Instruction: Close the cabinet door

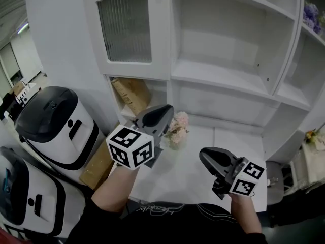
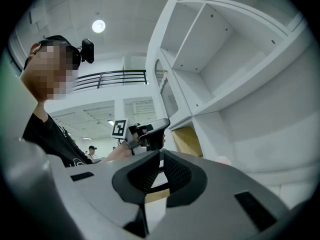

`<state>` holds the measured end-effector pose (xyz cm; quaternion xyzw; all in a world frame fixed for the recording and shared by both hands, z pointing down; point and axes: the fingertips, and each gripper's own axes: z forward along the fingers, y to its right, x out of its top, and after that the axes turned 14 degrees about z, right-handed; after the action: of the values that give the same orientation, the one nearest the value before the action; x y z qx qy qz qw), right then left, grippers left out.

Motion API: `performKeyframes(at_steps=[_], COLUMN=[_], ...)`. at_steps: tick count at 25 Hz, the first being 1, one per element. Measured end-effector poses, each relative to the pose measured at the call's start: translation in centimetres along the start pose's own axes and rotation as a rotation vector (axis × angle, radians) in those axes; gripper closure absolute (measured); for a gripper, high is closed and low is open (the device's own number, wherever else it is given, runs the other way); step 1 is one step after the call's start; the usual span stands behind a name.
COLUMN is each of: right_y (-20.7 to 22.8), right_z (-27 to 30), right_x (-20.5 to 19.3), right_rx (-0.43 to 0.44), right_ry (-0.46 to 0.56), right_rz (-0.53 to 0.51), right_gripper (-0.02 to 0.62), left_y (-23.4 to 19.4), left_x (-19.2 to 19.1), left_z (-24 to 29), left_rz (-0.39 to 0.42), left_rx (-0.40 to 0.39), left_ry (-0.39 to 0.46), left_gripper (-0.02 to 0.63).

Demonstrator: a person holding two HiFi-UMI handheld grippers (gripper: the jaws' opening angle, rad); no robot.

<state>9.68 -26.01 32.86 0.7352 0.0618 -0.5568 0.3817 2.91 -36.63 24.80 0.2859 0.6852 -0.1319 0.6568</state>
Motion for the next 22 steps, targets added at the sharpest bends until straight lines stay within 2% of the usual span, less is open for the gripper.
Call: performKeyframes(at_steps=[4, 10, 15, 22], right_y=[-0.7, -1.5, -1.4, -2.3], right_z=[-0.2, -1.1, -2.3, -2.3], right_x=[-1.3, -2.6, -2.9, -2.9], right_rx=[0.000, 0.004, -0.010, -0.013], right_ry=[0.006, 0.014, 0.040, 0.045], right_rz=[0.029, 0.038, 0.055, -0.010], right_gripper=[0.541, 0.541, 0.541, 0.543], left_y=[5.0, 9.3, 12.4, 13.3], left_x=[-1.6, -3.8, -4.7, -5.8], left_z=[-2.5, -5.9, -6.7, -7.2], left_rz=[-0.102, -0.145, -0.129, -0.112], left_rx=[-0.119, -0.172, -0.213, -0.205], left_ry=[0.007, -0.023, -0.047, -0.068], left_gripper=[0.574, 0.574, 0.574, 0.574])
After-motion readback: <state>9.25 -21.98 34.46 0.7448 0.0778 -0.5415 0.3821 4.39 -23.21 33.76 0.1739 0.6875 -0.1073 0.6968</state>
